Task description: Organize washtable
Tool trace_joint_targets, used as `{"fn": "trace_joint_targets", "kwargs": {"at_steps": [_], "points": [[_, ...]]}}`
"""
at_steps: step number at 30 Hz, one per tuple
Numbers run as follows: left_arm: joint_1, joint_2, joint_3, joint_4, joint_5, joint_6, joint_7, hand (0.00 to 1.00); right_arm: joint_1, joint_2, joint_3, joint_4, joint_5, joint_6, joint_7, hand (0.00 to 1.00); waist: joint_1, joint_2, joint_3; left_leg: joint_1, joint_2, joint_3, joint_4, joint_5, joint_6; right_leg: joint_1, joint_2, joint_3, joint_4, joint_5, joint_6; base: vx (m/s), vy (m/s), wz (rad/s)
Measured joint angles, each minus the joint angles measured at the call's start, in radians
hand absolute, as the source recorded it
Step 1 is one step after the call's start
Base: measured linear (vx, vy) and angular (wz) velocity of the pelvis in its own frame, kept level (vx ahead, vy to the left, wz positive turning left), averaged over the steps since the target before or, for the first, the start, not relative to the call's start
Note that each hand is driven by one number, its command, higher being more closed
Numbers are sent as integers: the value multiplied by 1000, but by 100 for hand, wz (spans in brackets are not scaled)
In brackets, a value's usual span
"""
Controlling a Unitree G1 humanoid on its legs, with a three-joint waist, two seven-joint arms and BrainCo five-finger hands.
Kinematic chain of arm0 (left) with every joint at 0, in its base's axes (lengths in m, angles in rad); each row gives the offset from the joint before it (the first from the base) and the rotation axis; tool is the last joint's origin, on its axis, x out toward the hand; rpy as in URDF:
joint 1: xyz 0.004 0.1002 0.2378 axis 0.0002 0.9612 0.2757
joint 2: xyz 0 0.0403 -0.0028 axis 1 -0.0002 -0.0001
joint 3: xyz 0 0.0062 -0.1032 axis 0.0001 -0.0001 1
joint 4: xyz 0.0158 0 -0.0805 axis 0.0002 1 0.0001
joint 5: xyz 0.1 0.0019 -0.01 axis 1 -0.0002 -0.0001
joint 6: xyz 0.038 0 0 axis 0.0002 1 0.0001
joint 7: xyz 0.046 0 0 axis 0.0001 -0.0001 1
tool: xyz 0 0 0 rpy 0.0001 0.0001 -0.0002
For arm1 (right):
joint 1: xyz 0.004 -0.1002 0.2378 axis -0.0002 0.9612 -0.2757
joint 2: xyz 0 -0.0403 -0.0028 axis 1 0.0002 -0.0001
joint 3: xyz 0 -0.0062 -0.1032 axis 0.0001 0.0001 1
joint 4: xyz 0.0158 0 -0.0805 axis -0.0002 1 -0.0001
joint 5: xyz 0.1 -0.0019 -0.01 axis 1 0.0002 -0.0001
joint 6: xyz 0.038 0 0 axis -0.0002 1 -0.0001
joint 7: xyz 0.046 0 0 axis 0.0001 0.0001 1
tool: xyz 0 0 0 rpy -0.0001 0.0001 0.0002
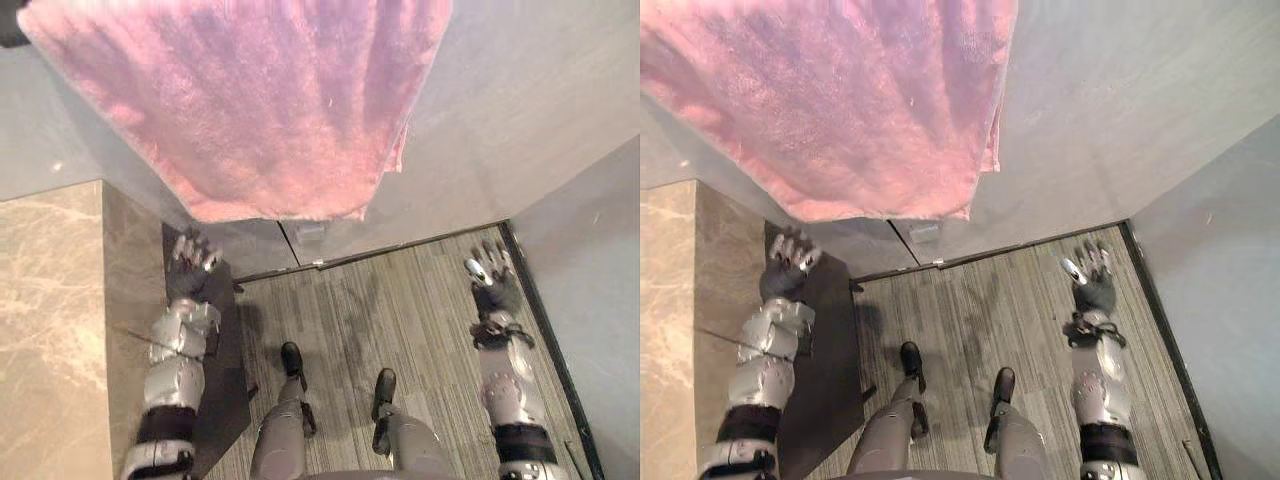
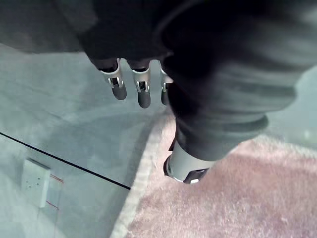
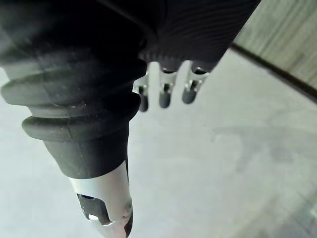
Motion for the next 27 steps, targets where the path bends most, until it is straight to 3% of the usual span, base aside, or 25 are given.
{"fn": "trace_joint_targets", "kwargs": {"at_steps": [5,9,16,18,20,24,27], "points": [[187,-99,1,-11,25,13,-7,0,100,59,-105,6,-2,0,-29,0,-11,-4,-13,66,-10,13,-4,-17,4,78,-12,-7,-20,-14,10,113,0,8],[274,-191,10,9,23,26,-34,0,176,108,-136,54,-72,0,-61,0,-14,-5,-78,129,-20,38,-4,-25,7,161,-22,-24,-53,-17,14,113,-8,6],[253,-260,32,493,7,47,-48,0,237,160,-162,483,-200,23,-109,0,-15,-3,-176,253,-20,87,-5,-75,-6,266,-25,-25,-48,-59,19,16,0,-6],[245,-267,95,619,50,50,-42,0,245,177,-216,630,-250,47,-113,0,-17,-9,-179,275,-22,86,-5,-76,-6,288,-24,-27,-47,-70,13,0,0,0],[243,-262,161,699,169,50,-22,0,257,181,-271,724,-340,74,-113,0,-18,-14,-177,294,-22,87,-5,-78,-8,305,-24,-25,-48,-72,13,0,0,0],[263,-252,302,761,369,63,17,0,294,175,-310,777,-459,101,-113,0,-17,-25,-184,305,-25,87,-5,-80,-7,318,-26,-24,-49,-73,15,0,0,0],[281,-241,316,761,441,81,22,0,290,168,-282,783,-472,112,-111,0,-14,-37,-188,306,-26,88,-5,-81,-7,317,-28,-23,-47,-73,16,0,0,0]]}}
